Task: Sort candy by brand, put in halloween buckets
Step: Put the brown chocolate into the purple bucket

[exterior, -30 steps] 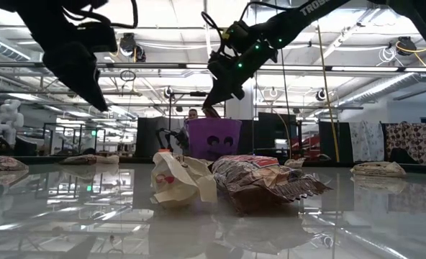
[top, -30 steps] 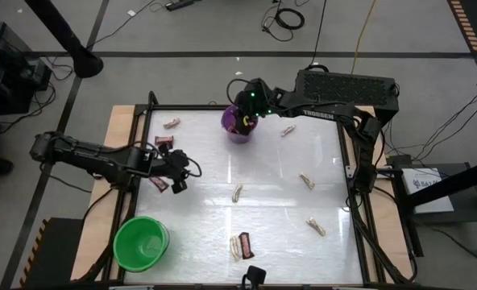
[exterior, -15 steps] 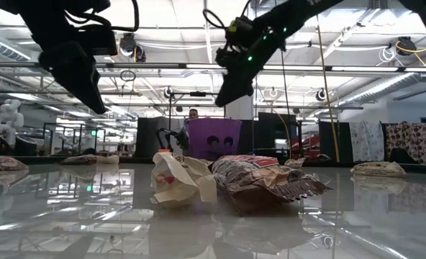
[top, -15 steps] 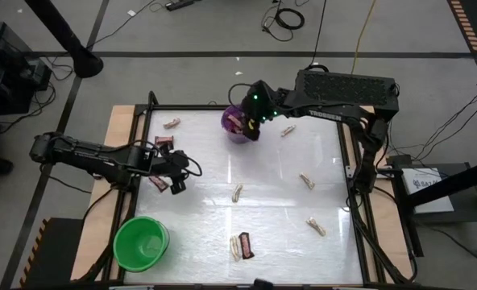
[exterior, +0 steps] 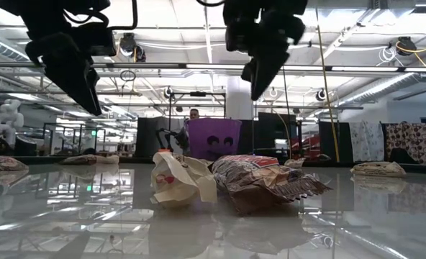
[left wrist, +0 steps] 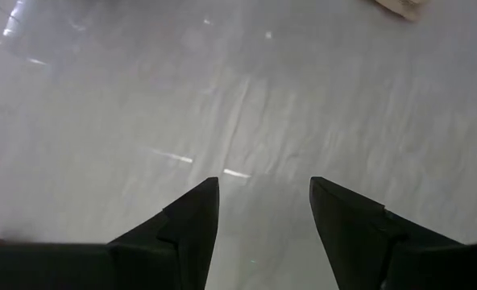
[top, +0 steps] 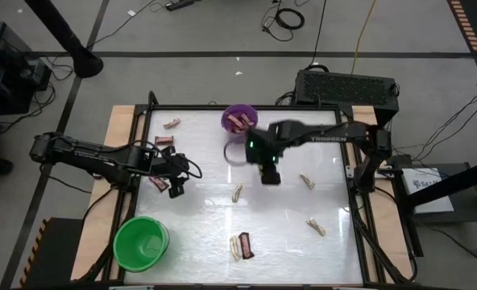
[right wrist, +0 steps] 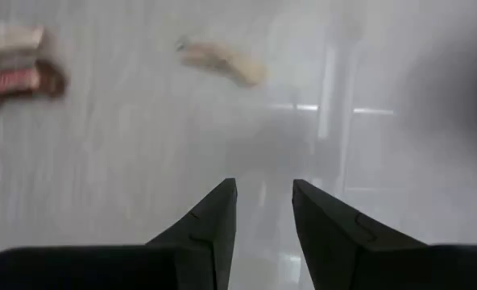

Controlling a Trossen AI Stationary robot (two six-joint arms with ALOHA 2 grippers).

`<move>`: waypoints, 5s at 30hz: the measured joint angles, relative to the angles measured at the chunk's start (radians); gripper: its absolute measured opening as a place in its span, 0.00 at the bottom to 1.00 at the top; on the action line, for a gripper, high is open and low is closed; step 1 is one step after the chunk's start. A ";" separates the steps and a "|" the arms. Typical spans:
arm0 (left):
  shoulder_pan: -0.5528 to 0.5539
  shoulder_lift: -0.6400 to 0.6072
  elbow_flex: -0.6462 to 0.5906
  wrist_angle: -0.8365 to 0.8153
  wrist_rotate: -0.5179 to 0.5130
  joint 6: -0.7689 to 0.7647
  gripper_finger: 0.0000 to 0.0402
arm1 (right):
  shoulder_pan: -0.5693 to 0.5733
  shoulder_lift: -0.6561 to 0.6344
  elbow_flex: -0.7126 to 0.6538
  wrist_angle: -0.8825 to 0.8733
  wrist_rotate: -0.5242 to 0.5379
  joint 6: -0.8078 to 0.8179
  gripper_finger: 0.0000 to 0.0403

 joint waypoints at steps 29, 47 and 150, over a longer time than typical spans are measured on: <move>0.075 0.191 0.002 -0.275 0.148 -0.025 0.48 | 0.263 0.003 -0.456 1.078 0.005 -0.093 0.29; 0.172 0.422 0.017 -0.415 0.234 0.032 0.45 | 0.265 0.003 -0.456 1.110 0.004 -0.124 0.29; 0.023 0.187 0.252 0.271 0.247 0.220 0.01 | 0.216 0.003 -0.456 1.513 0.308 -0.150 0.29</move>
